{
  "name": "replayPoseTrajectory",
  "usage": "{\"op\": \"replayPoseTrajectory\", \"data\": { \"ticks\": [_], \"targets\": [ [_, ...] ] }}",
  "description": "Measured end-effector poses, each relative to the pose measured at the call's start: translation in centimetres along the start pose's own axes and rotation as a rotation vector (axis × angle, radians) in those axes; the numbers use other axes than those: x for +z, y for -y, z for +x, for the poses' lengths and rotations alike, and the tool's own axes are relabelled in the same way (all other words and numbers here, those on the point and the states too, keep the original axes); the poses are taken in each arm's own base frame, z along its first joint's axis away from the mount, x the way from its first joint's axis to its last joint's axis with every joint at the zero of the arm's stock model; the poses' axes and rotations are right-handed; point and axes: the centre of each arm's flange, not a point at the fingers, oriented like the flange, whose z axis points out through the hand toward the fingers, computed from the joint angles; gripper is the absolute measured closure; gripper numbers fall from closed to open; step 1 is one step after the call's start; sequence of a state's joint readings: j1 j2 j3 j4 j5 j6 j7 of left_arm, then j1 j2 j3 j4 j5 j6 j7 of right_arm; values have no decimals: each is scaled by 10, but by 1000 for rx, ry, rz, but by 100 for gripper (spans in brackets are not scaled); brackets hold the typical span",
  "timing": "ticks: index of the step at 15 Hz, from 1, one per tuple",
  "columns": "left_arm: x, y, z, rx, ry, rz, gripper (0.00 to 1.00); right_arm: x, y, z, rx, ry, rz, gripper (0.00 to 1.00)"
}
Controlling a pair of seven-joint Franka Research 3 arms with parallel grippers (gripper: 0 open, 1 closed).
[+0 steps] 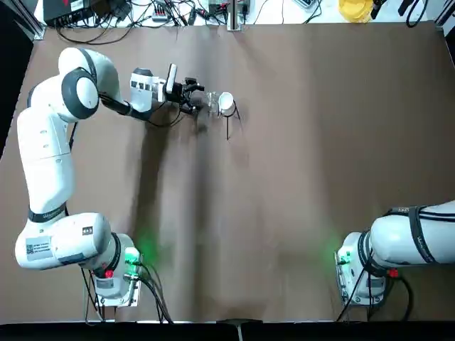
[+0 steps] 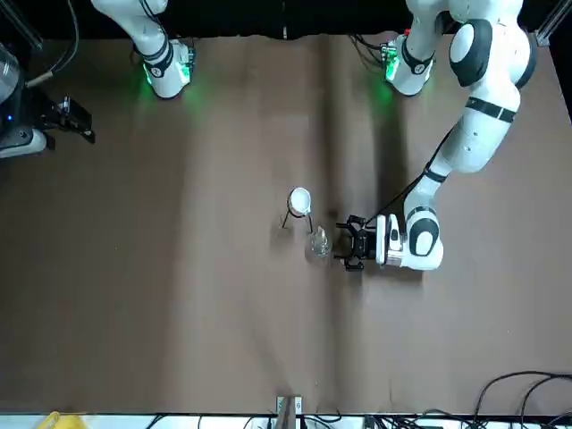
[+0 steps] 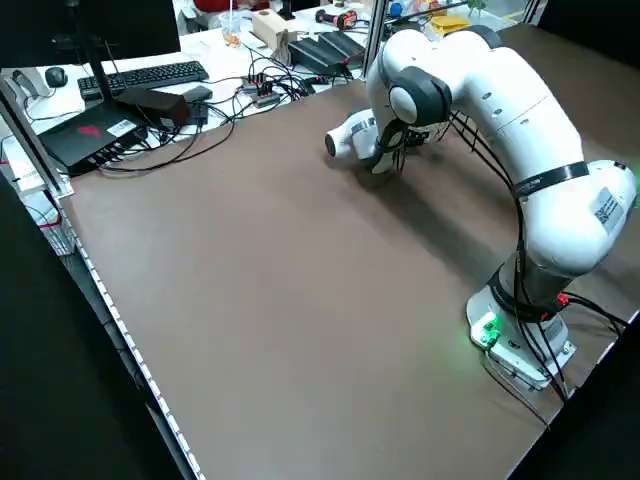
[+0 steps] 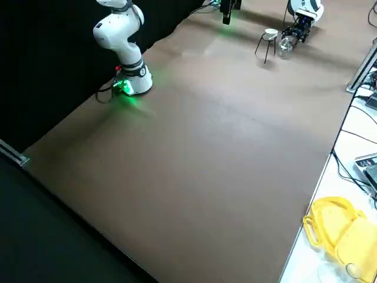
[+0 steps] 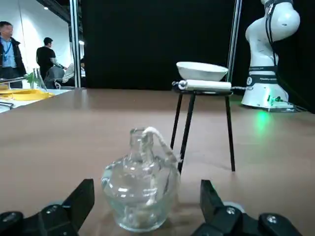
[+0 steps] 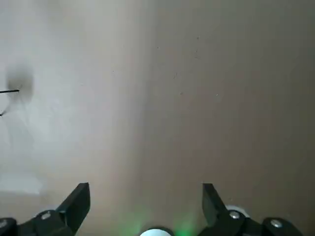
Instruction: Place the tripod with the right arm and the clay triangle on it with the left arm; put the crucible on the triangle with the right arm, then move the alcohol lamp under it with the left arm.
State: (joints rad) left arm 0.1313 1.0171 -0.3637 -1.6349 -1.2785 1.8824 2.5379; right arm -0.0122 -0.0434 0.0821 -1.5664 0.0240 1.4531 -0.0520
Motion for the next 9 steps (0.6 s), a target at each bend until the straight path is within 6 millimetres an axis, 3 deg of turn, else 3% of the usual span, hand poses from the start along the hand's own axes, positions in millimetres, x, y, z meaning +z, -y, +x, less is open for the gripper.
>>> {"op": "replayPoseTrajectory", "data": {
  "ticks": [4, 9],
  "targets": [
    [-5, 2, -6, -1, 11, 6, 14, 0, 0, 0, -4, 0, 0, 0],
    [6, 3, -6, 9, 29, -16, 21, 0, 0, 0, -5, 0, 0, 0]
  ]
}}
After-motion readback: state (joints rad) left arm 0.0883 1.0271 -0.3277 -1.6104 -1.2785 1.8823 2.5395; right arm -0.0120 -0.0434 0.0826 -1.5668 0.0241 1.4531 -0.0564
